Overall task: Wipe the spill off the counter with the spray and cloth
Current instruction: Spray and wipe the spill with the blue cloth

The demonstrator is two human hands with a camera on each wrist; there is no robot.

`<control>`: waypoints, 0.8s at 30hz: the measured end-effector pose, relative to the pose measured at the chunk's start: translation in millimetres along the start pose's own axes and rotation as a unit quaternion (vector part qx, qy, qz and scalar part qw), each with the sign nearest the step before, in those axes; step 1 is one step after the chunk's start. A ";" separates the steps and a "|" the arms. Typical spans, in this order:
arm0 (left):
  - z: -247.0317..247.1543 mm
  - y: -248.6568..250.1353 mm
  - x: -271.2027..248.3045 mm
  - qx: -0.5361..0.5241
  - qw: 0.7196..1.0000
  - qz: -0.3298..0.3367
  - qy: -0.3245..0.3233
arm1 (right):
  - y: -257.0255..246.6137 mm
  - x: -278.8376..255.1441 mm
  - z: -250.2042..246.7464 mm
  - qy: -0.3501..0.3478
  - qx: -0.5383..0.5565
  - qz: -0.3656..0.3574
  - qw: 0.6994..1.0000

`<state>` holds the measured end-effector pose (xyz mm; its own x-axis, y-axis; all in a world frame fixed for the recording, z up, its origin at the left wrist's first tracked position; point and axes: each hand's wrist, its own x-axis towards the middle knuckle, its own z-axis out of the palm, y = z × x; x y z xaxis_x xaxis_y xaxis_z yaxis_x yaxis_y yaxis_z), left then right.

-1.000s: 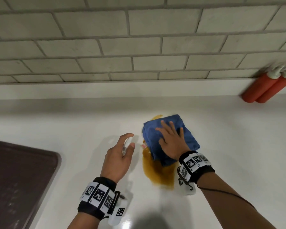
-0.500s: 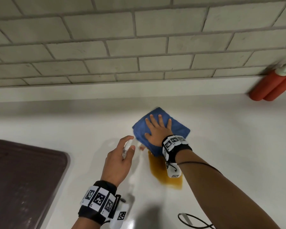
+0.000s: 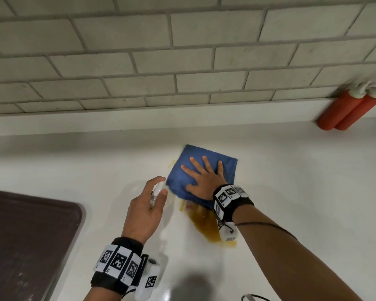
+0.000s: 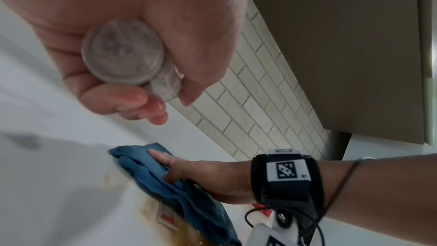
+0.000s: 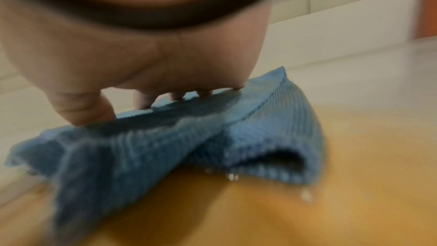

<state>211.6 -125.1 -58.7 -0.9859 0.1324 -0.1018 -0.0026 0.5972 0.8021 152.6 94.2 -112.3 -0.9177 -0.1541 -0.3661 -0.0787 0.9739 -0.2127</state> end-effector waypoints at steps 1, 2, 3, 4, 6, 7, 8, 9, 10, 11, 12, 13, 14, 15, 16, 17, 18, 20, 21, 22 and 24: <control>0.6 0.8 -0.5 0.002 1.000 0.003 -0.004 | 6.6 2.6 -5.6 -0.008 0.006 0.012 1.000; 0.7 1.7 -0.8 0.005 1.000 0.005 -0.008 | 13.4 4.7 -10.3 -0.016 0.010 0.026 0.999; 0.6 2.1 -0.9 0.007 1.000 0.006 -0.011 | 20.7 5.3 -14.9 -0.024 0.016 0.041 0.999; 0.3 2.3 -0.7 0.008 1.000 0.004 -0.012 | 28.2 4.7 -19.1 -0.031 0.024 0.058 0.998; -0.2 3.6 0.1 0.004 1.000 -0.002 -0.012 | 44.0 1.4 -25.3 -0.035 0.042 0.095 0.994; -0.4 4.2 0.4 0.002 1.000 -0.003 -0.011 | 50.7 -0.7 -27.1 -0.034 0.051 0.113 0.992; -0.4 4.5 1.0 -0.001 1.000 -0.003 -0.010 | 55.5 -1.8 -28.1 -0.033 0.058 0.130 0.989; -0.1 4.8 1.5 -0.004 1.000 -0.002 -0.009 | 57.6 -1.8 -29.0 -0.034 0.062 0.142 0.987; 0.3 4.9 2.0 -0.006 1.000 -0.001 -0.008 | 56.6 -0.2 -29.9 -0.038 0.065 0.151 0.986; 0.9 4.6 2.3 -0.007 1.000 -0.002 -0.008 | 52.9 3.1 -30.5 -0.042 0.066 0.158 0.984; 1.7 4.8 2.6 -0.010 1.000 -0.003 -0.008 | 47.1 7.7 -31.8 -0.045 0.067 0.162 0.983; 2.3 4.6 2.2 -0.014 1.000 -0.005 -0.008 | 40.1 12.5 -33.3 -0.047 0.068 0.162 0.983; 2.6 4.4 1.7 -0.017 1.000 -0.008 -0.007 | 32.0 17.3 -34.9 -0.049 0.069 0.157 0.984; 2.1 4.1 1.2 -0.018 1.000 -0.009 -0.006 | 23.5 22.1 -36.1 -0.052 0.070 0.146 0.985; 1.0 3.2 1.0 -0.017 1.000 -0.009 -0.005 | 14.6 26.1 -36.5 -0.055 0.068 0.131 0.987; -0.6 2.2 1.0 -0.017 1.000 -0.011 -0.004 | 5.0 29.3 -36.1 -0.059 0.064 0.115 0.990; -2.4 0.8 1.6 -0.017 1.000 -0.014 -0.003 | -5.0 31.5 -34.9 -0.062 0.055 0.097 0.992; -6.6 -2.8 3.3 -0.020 0.999 -0.025 0.003 | -25.7 32.6 -29.6 -0.073 0.030 0.062 0.995; -8.6 -4.4 4.5 -0.021 0.999 -0.030 0.005 | -34.9 31.3 -25.2 -0.078 0.019 0.047 0.996; -10.5 -5.0 5.3 -0.022 0.999 -0.033 0.006 | -42.8 28.2 -21.0 -0.082 0.009 0.034 0.996; -12.5 -5.6 6.3 -0.020 0.999 -0.035 0.004 | -52.4 17.8 -11.2 -0.085 -0.003 0.021 0.996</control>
<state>203.2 -137.5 -56.6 -0.9846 0.0844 -0.1532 -0.0779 0.5721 0.8165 136.0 42.2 -97.5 -0.8411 -0.1386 -0.5228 -0.0446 0.9811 -0.1884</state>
